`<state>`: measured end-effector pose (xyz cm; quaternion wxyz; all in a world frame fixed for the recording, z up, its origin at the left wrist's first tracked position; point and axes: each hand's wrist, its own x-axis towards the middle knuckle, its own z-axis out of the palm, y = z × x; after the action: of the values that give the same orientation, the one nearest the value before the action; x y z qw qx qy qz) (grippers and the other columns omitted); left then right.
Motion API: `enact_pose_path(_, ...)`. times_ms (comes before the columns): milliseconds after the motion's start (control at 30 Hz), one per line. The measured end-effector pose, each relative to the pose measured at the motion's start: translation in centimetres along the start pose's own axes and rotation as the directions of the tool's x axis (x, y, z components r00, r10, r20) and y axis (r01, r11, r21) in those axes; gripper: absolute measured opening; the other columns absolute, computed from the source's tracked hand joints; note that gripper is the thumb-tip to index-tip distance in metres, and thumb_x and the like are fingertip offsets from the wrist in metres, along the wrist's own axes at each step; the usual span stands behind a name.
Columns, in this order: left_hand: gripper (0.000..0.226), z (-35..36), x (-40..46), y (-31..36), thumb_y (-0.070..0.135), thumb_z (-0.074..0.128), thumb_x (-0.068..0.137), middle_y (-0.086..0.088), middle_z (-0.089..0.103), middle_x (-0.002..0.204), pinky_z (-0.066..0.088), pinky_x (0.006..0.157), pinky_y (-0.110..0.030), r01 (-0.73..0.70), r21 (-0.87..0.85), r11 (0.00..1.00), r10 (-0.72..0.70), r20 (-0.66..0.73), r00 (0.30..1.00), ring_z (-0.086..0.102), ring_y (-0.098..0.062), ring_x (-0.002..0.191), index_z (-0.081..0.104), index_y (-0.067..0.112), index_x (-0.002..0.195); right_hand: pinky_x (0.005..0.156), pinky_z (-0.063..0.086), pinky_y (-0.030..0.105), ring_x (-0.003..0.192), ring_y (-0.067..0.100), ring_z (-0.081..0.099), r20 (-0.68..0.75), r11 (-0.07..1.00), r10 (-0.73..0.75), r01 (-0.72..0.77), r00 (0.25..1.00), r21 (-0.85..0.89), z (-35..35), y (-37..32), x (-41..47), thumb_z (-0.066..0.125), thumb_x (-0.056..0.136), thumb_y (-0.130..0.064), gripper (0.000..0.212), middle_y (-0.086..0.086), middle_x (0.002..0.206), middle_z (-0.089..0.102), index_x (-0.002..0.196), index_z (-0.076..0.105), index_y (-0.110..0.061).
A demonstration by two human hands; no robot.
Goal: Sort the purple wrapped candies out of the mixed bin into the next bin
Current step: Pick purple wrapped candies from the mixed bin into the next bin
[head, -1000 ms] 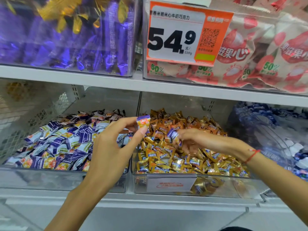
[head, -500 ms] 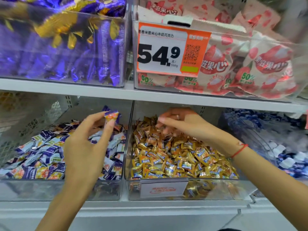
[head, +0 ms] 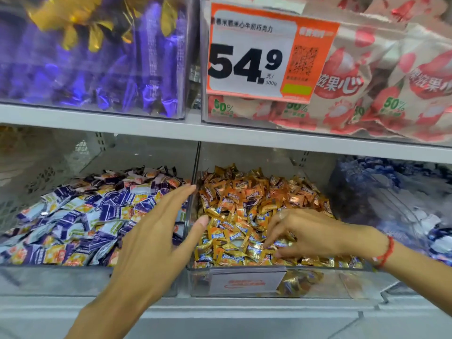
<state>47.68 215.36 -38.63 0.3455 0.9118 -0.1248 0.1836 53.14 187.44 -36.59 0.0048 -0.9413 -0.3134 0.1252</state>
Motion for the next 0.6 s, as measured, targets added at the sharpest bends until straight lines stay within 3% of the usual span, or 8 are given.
enact_pose_path(133,0.054,0.2,0.6,-0.2,0.062,0.037,0.084,0.031,0.046,0.124,0.036,0.070,-0.012,-0.001,0.055,0.998,0.008,-0.123,0.992,0.045,0.006,0.101,0.050,0.041,0.132,0.091,0.046,0.035,0.103,-0.001,0.054,-0.047,0.997,0.039,-0.036,0.998,0.068,0.1,0.4,0.8,0.062,0.090,-0.045,0.023,-0.022,0.111,0.063,0.112,0.068,-0.041)
enact_pose_path(233,0.044,0.4,0.7,-0.3,0.052,0.046,0.086,0.022,0.059,0.120,0.032,0.067,-0.007,-0.003,0.068,0.998,0.015,-0.181,0.983,0.047,0.005,0.096,0.058,0.036,0.125,0.085,0.050,0.035,0.097,0.000,0.058,-0.047,0.995,0.050,-0.045,0.998,0.093,0.3,0.5,1.4,0.064,0.089,-0.042,0.021,-0.021,0.107,0.065,0.109,0.070,-0.040)
enact_pose_path(300,0.040,0.6,0.7,-0.1,0.049,0.049,0.087,0.022,0.059,0.114,0.033,0.065,-0.007,0.001,0.062,0.998,0.012,-0.220,0.975,0.049,0.004,0.092,0.061,0.034,0.122,0.075,0.053,0.031,0.084,-0.001,0.060,-0.190,0.989,0.063,-0.037,0.980,0.140,0.1,0.6,1.9,0.065,0.089,-0.039,0.021,-0.020,0.096,0.066,0.110,0.068,-0.038)
enact_pose_path(367,0.037,0.8,0.8,0.0,0.049,0.049,0.087,0.026,0.056,0.109,0.034,0.065,-0.008,0.013,0.042,0.999,-0.002,-0.242,0.970,0.052,0.001,0.088,0.062,0.034,0.119,0.071,0.053,0.027,0.081,-0.001,0.058,-0.327,0.990,0.114,-0.080,0.938,0.115,-0.3,0.9,2.7,0.064,0.089,-0.040,0.033,-0.020,0.099,0.060,0.122,0.060,-0.039)
enact_pose_path(433,0.034,0.9,0.9,0.1,0.048,0.050,0.087,0.026,0.057,0.105,0.037,0.063,-0.011,0.016,0.023,1.000,-0.009,-0.258,0.966,0.055,-0.004,0.083,0.063,0.034,0.116,0.079,0.050,0.026,0.099,0.007,0.056,-0.333,0.992,0.083,-0.111,0.939,-0.066,-0.5,1.3,3.9,0.062,0.090,-0.044,0.044,-0.015,0.118,0.054,0.132,0.052,-0.040)
enact_pose_path(500,0.031,1.0,1.0,0.2,0.046,0.052,0.087,0.026,0.056,0.105,0.041,0.060,-0.019,0.020,0.007,1.000,-0.018,-0.267,0.964,0.057,-0.008,0.084,0.063,0.034,0.114,0.087,0.049,0.028,0.110,0.011,0.054,-0.304,0.981,0.053,-0.106,0.951,-0.163,-0.5,1.2,4.7,0.061,0.089,-0.046,0.041,-0.009,0.124,0.053,0.128,0.058,-0.036)
enact_pose_path(600,0.030,1.0,1.1,0.1,0.044,0.052,0.087,0.026,0.055,0.111,0.045,0.070,-0.030,0.014,0.000,1.000,-0.013,-0.261,0.965,0.058,-0.011,0.097,0.063,0.034,0.114,0.075,0.048,0.027,0.094,0.009,0.056,-0.303,0.987,0.079,-0.118,0.950,-0.111,-0.6,0.8,4.9,0.068,0.084,-0.044,0.030,-0.009,0.109,0.059,0.110,0.070,-0.029)
